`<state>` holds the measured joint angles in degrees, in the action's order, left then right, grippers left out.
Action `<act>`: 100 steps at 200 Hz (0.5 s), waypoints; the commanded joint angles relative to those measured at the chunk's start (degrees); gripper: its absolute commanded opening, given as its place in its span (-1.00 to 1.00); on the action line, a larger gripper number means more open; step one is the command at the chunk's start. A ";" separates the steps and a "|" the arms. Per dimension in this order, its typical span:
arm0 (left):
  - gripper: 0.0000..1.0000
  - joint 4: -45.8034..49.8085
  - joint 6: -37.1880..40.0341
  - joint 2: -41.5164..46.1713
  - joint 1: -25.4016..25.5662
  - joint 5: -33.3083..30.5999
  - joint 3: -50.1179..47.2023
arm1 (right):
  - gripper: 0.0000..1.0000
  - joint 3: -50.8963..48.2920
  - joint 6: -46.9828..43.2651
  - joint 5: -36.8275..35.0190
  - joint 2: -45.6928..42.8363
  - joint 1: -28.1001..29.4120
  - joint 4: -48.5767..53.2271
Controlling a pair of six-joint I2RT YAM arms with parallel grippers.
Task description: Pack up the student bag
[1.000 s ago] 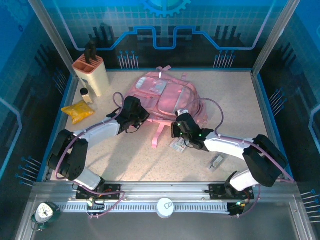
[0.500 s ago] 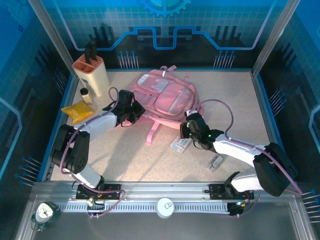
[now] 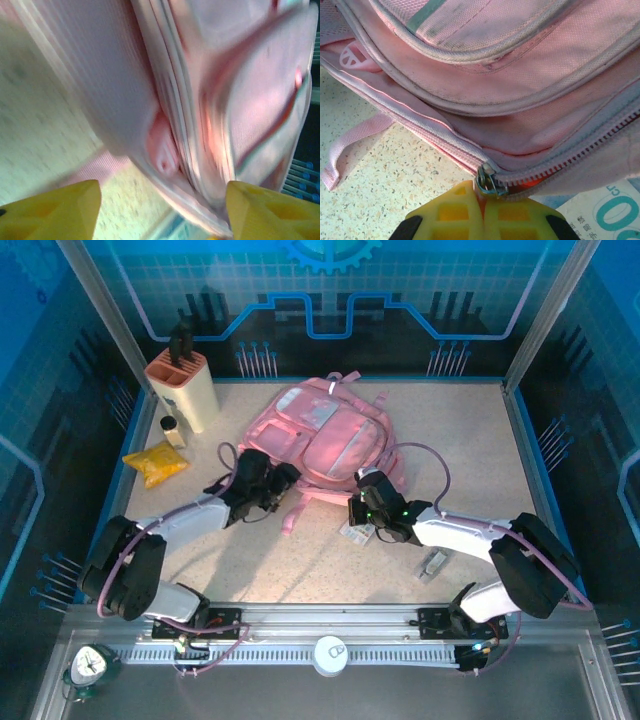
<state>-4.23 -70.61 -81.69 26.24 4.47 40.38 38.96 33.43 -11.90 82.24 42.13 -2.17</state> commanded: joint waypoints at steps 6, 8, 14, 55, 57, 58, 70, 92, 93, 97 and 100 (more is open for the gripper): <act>0.47 -8.57 -10.60 -3.24 5.63 -4.29 0.18 | -1.00 0.58 1.11 1.25 0.72 1.06 -1.43; 0.48 -9.12 -11.11 -3.68 5.96 -4.42 0.26 | -1.00 0.52 1.09 1.26 0.84 1.06 -1.43; 0.50 -10.85 -12.33 -5.29 6.91 -4.97 0.57 | -1.00 0.47 1.24 1.22 0.83 1.13 -1.65; 0.47 -15.78 -16.50 -14.98 10.96 -6.90 6.11 | -1.00 0.13 1.20 0.00 0.64 1.61 -2.44; 0.46 -15.87 -16.43 -15.36 11.05 -7.06 6.38 | -1.00 0.12 1.20 0.03 0.75 1.63 -2.41; 0.46 -15.93 -16.37 -15.53 11.13 -7.12 6.55 | -1.00 0.14 1.20 0.03 0.79 1.64 -2.44; 0.37 -14.15 -16.11 -17.29 11.69 -8.78 8.27 | -1.00 0.12 1.13 -0.09 0.87 1.63 -2.47; -0.03 -14.20 -15.98 -19.17 11.73 -9.69 9.15 | -1.00 0.04 0.94 -0.23 1.34 1.63 -2.65; -0.04 -14.12 -15.97 -19.19 11.73 -9.81 9.21 | -1.00 0.01 0.89 -0.23 1.34 1.64 -2.61; -0.14 -13.49 -15.88 -19.21 11.71 -10.40 9.19 | -1.00 0.14 0.89 -0.27 1.47 1.63 -2.51; -0.22 -12.95 -15.79 -19.21 11.73 -10.87 9.19 | -1.00 0.14 0.85 -0.31 1.54 1.64 -2.49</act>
<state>-16.45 -85.80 -99.72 37.76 -2.26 47.57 38.96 34.06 -12.14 83.02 42.48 -3.05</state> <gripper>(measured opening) 0.502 0.057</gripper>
